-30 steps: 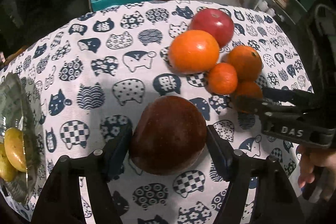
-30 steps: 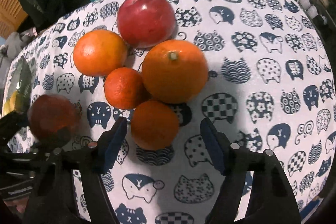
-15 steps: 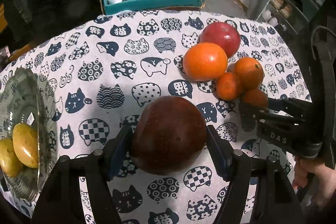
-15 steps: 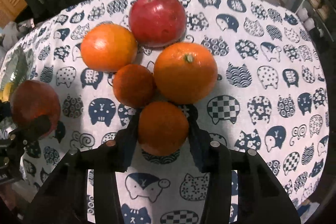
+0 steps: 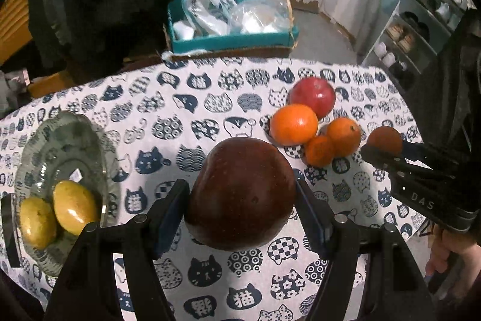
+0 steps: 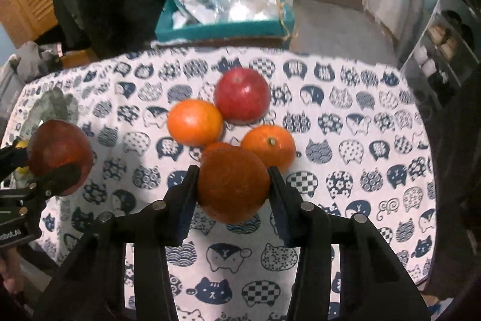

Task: Organize fruits
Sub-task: 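Lift the dark red apple with the left tool while the right tool lifts the tangerine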

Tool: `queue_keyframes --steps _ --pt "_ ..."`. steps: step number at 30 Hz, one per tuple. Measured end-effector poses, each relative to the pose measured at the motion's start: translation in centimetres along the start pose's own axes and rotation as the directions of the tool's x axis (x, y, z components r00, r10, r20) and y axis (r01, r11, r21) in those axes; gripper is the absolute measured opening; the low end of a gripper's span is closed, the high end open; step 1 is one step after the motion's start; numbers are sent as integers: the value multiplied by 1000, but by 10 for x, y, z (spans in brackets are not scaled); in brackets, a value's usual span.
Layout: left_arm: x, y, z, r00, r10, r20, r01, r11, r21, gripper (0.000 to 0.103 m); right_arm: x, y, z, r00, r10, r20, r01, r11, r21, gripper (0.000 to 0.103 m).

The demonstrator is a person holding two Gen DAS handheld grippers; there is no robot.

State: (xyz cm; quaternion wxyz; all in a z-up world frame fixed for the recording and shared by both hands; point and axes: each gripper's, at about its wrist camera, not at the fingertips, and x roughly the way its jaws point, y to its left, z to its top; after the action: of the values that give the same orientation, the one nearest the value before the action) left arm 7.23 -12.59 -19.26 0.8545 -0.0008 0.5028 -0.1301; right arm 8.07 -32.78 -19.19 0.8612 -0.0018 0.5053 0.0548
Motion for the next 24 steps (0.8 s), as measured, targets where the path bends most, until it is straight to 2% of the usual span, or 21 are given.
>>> queue_keyframes --steps 13,24 --pt "-56 20 6 994 3 107 1 999 -44 72 -53 30 19 993 38 116 -34 999 -43 44" --pt "-92 41 6 983 28 182 -15 997 -73 72 -86 61 31 980 84 181 -66 993 -99 44"
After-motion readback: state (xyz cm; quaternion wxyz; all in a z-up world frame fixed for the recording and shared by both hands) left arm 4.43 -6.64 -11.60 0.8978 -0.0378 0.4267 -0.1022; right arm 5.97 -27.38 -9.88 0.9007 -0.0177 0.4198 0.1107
